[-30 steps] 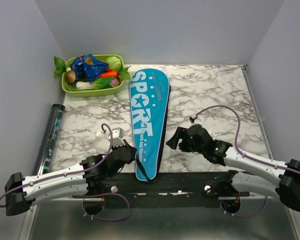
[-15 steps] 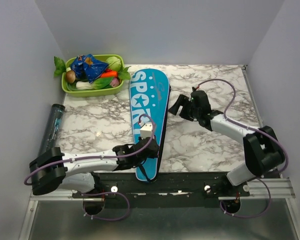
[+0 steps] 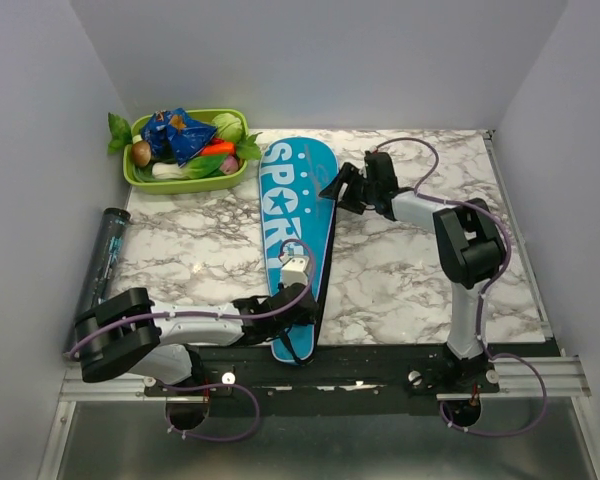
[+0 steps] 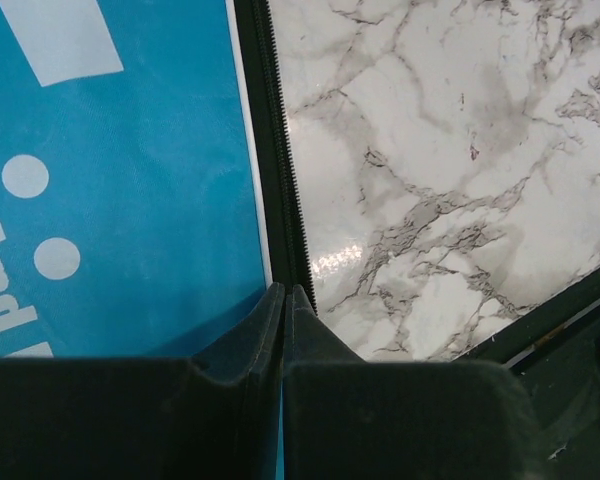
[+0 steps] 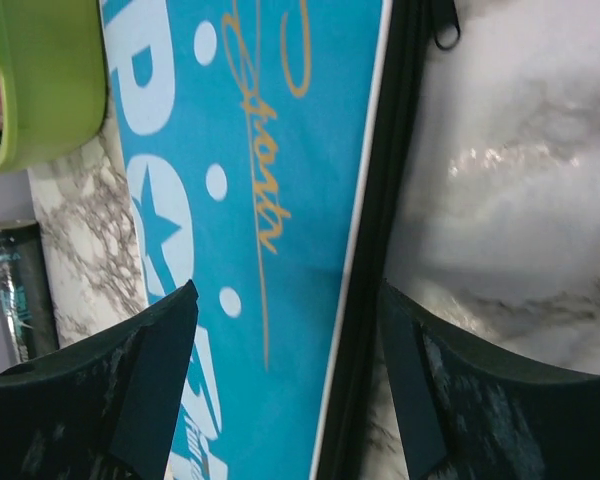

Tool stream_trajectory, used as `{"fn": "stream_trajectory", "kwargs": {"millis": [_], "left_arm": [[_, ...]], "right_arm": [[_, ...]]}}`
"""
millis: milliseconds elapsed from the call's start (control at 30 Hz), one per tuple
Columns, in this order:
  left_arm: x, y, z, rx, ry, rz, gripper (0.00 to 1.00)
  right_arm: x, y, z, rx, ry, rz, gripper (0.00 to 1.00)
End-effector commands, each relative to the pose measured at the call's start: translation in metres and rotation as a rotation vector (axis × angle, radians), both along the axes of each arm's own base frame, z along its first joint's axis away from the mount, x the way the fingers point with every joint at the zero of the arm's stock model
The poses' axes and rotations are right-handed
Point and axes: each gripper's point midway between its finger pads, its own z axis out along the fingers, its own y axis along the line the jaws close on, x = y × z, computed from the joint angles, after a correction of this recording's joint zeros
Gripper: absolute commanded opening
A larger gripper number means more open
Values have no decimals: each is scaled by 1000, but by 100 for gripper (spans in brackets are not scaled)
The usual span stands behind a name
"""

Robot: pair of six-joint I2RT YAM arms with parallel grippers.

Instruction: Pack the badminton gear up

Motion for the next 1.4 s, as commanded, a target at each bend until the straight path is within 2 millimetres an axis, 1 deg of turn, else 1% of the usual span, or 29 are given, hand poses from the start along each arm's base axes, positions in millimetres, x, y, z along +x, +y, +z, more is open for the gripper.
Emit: {"fn": "stream_trajectory", "kwargs": {"millis": [0,33,100,133,200,267,300,333,367,400,433,467,500,533,733,800,833,867,933,967,1000,1133,1200,1233,1367], "left_arm": [[-8,3,-13,-35,43,-3,9],[-9,0,-13,-54,50,-4,9],[-13,3,-21,-51,68,-7,9],[-14,1,-23,-58,73,-13,9],[-16,2,-27,-54,83,-18,9],[-16,2,-31,-47,87,-21,8],[-16,2,-31,-45,88,-21,8],[-17,2,-31,-45,88,-23,8],[-17,3,-32,-42,88,-22,8],[-17,4,-34,-38,89,-23,8],[-17,4,-33,-40,86,-21,8],[-17,4,-33,-38,85,-19,8],[-17,5,-33,-35,84,-21,8],[-17,5,-32,-38,83,-21,8],[-17,5,-29,-37,77,-26,8],[-17,6,-28,-37,76,-25,8],[-17,7,-28,-38,75,-24,8],[-17,10,-30,-30,76,-20,8],[-17,11,-29,-33,72,-16,8],[-17,12,-30,-31,72,-16,8],[-17,13,-31,-30,72,-13,8],[-17,11,-32,-27,74,-20,8],[-17,10,-32,-28,73,-21,8],[-17,9,-32,-29,72,-23,8],[-18,8,-36,-20,81,-30,8]], "right_arm": [[5,14,-28,38,123,15,79],[11,19,-27,53,131,25,78],[10,22,-35,58,171,34,77],[10,23,-42,58,185,33,77],[10,24,-44,65,197,24,77],[13,21,-41,60,187,10,76],[8,17,-44,42,210,3,76],[9,10,-48,13,207,-24,76],[10,6,-43,1,197,-37,76],[6,0,-47,-26,212,-46,76],[6,-3,-48,-42,208,-57,76],[6,-7,-45,-52,205,-70,76],[1,-12,-48,-70,217,-77,76],[1,-15,-49,-88,212,-87,76],[-2,-18,-50,-110,223,-81,76],[-3,-24,-50,-133,221,-96,76],[-2,-26,-44,-141,206,-109,77],[-4,-29,-45,-150,206,-113,77],[-5,-33,-43,-169,192,-116,77],[-5,-34,-39,-171,182,-118,77],[-7,-35,-40,-177,180,-116,77],[-11,-36,-38,-174,169,-103,78],[-11,-34,-30,-157,137,-93,78],[-14,-34,-31,-158,138,-88,78],[-16,-39,-34,-178,143,-99,78]]}}
